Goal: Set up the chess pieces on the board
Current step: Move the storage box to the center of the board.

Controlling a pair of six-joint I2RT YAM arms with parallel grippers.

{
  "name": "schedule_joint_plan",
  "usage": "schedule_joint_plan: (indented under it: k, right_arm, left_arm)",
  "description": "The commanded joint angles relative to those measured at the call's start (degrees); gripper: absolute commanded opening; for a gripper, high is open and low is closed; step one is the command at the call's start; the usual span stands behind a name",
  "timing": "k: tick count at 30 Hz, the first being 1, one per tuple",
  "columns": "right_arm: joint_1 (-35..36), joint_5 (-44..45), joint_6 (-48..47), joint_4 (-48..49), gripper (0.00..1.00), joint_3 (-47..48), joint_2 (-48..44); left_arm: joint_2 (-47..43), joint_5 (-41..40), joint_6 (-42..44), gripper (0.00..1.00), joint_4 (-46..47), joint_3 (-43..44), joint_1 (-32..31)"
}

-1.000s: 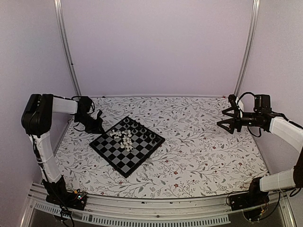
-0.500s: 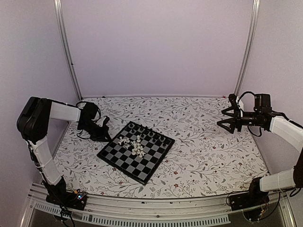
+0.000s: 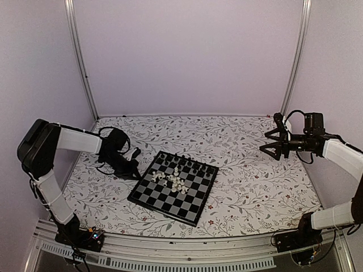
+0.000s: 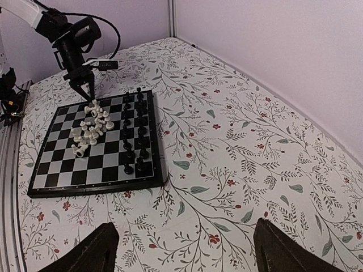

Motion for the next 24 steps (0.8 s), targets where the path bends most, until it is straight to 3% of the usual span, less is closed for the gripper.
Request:
schedule_joint_plan:
  k: [1, 24]
  right_arm:
    - [-0.1, -1.2, 0.0, -0.3, 0.86, 1.5, 0.6]
    - [0.3, -1.7, 0.4, -0.3, 0.85, 1.5, 0.9]
  left_arm:
    - [1.9, -4.7, -2.5, 0.01, -8.7, -3.8, -4.7]
    - [-3.6, -2.6, -11.8, 0.06, -11.3, -8.8, -21.2]
